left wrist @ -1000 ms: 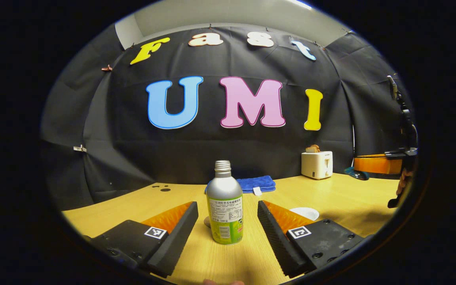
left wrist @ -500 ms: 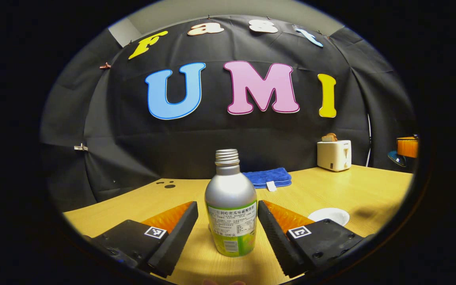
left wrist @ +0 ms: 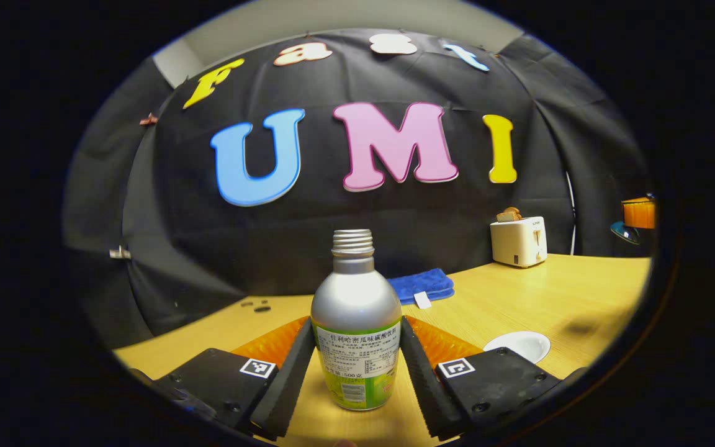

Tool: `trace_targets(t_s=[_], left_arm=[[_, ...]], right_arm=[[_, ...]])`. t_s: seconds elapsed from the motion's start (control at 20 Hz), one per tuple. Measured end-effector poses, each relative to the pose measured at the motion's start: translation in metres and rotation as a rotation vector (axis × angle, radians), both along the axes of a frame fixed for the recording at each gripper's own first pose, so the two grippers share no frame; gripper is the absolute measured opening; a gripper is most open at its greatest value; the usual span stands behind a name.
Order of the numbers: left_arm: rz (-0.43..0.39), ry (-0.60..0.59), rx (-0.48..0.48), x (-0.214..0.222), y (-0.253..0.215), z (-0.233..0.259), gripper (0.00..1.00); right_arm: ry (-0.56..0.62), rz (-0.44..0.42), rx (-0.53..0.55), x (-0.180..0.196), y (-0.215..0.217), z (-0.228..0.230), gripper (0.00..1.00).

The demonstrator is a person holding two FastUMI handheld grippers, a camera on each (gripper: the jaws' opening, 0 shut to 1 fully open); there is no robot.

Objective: Open the teacup lid with one hand, grasp the water bottle and pour water into the teacup with the other hand; after pouring, place the water bottle on the coaster and then close the teacup lid.

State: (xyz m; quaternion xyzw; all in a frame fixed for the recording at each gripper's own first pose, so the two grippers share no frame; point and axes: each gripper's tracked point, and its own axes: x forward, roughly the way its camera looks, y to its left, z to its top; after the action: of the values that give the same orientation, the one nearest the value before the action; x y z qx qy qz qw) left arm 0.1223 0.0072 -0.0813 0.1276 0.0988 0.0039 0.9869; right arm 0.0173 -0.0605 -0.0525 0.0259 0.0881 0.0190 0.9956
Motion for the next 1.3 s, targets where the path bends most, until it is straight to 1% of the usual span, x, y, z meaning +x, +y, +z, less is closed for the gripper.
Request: trace_targets(t_s=[0.1,0.15,0.2,0.25,0.35,0.5,0.65,0.75,0.95,1.15,1.2,1.25,1.3], left_arm=[[-0.044,-0.006,0.131,0.002,-0.004,0.017,0.8],[-0.064,0.006,0.191,0.003,-0.006,0.022,0.8],[-0.086,0.02,0.242,0.003,-0.008,0.021,0.8],[-0.115,0.033,0.289,0.002,-0.011,0.02,0.8],[-0.165,0.06,0.404,0.001,-0.018,0.013,0.8],[-0.223,0.095,0.6,-0.007,-0.02,-0.003,0.8],[-0.284,0.139,0.757,-0.01,-0.021,-0.022,0.8],[-0.319,0.146,0.865,-0.01,-0.022,-0.029,0.8],[-0.408,0.122,1.043,-0.02,-0.032,-0.031,0.8],[-0.486,0.115,1.219,-0.028,-0.039,-0.038,0.8],[-0.497,0.116,1.252,-0.03,-0.04,-0.038,0.8],[-0.505,0.117,1.279,-0.032,-0.042,-0.039,0.8],[-0.511,0.12,1.302,-0.032,-0.041,-0.04,0.8]], right_arm=[[-0.002,-0.004,0.004,0.0,-0.002,0.002,0.3],[-0.001,-0.007,0.002,0.0,-0.004,0.001,0.26],[-0.001,-0.009,-0.001,-0.001,-0.005,0.001,0.3],[-0.001,-0.012,-0.004,-0.001,-0.007,0.002,0.3],[-0.004,-0.015,-0.003,-0.002,-0.009,0.004,0.3],[-0.005,-0.027,-0.005,-0.002,-0.015,0.005,0.3],[-0.008,-0.04,-0.004,-0.003,-0.022,0.007,0.3],[-0.006,-0.049,0.001,-0.003,-0.026,0.007,0.3],[-0.001,-0.065,0.005,-0.004,-0.034,0.006,0.3],[-0.011,-0.062,0.021,-0.006,-0.034,0.012,0.3],[-0.014,-0.063,0.019,-0.006,-0.035,0.013,0.26],[-0.016,-0.063,0.018,-0.007,-0.035,0.014,0.26],[-0.018,-0.062,0.02,-0.006,-0.035,0.015,0.3]])
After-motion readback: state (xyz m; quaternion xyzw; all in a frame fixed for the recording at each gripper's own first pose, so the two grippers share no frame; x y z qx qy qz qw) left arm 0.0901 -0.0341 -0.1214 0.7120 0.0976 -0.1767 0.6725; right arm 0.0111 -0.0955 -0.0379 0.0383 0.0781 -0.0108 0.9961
